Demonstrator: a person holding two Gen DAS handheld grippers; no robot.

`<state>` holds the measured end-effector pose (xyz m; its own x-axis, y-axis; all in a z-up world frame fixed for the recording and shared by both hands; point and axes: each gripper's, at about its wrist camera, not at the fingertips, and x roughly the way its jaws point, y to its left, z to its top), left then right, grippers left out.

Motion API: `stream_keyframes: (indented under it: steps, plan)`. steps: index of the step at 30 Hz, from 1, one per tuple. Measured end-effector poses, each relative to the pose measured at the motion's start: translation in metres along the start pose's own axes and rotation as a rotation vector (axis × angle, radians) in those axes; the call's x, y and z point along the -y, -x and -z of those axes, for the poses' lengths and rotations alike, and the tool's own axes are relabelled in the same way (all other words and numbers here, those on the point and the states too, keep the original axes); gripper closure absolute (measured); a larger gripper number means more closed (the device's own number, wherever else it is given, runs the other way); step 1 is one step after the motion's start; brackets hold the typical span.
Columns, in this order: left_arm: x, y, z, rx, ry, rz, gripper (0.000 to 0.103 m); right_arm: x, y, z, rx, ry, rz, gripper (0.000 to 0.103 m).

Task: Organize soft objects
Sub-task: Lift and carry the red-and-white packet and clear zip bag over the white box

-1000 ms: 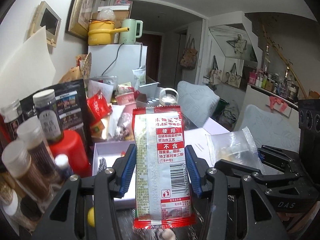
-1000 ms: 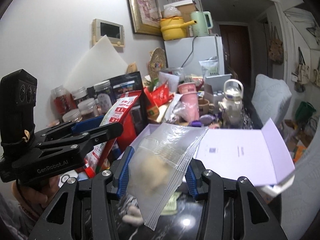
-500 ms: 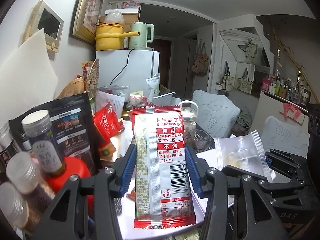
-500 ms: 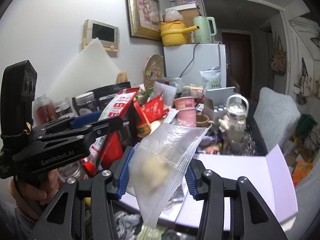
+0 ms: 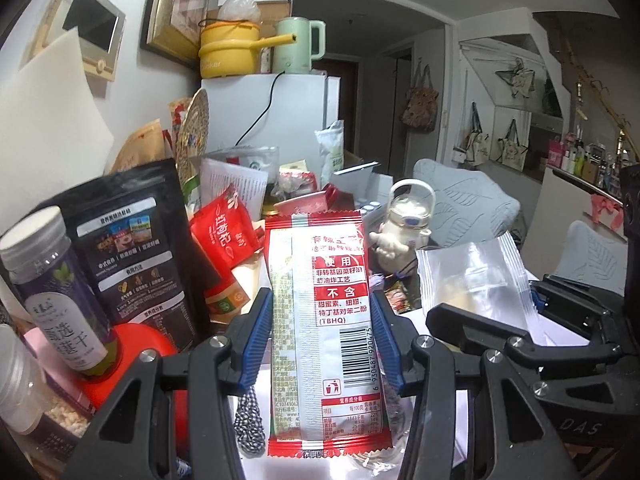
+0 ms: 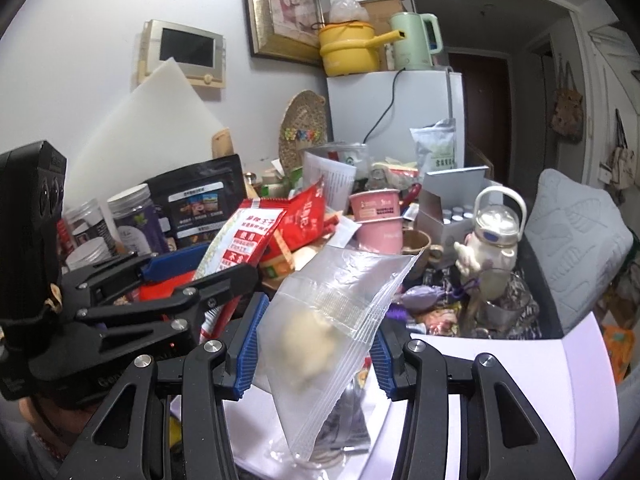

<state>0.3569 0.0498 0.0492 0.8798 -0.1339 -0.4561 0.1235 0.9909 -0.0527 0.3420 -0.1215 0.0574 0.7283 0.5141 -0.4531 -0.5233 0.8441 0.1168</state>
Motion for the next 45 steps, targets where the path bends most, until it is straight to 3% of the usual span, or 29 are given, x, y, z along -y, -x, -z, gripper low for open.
stream_keyframes:
  steps: [11, 30, 45]
  plan:
    - [-0.009, -0.043, 0.015, -0.101, 0.002, -0.023, 0.055, 0.016, -0.044, 0.008, -0.060, -0.028, 0.014, 0.056]
    - [-0.014, -0.102, 0.043, -0.287, -0.036, -0.102, 0.055, 0.042, -0.103, 0.035, -0.237, -0.099, 0.027, 0.056]
    - [-0.014, -0.137, 0.071, -0.463, -0.025, -0.062, 0.055, 0.045, -0.119, 0.046, -0.301, -0.104, 0.030, 0.056]
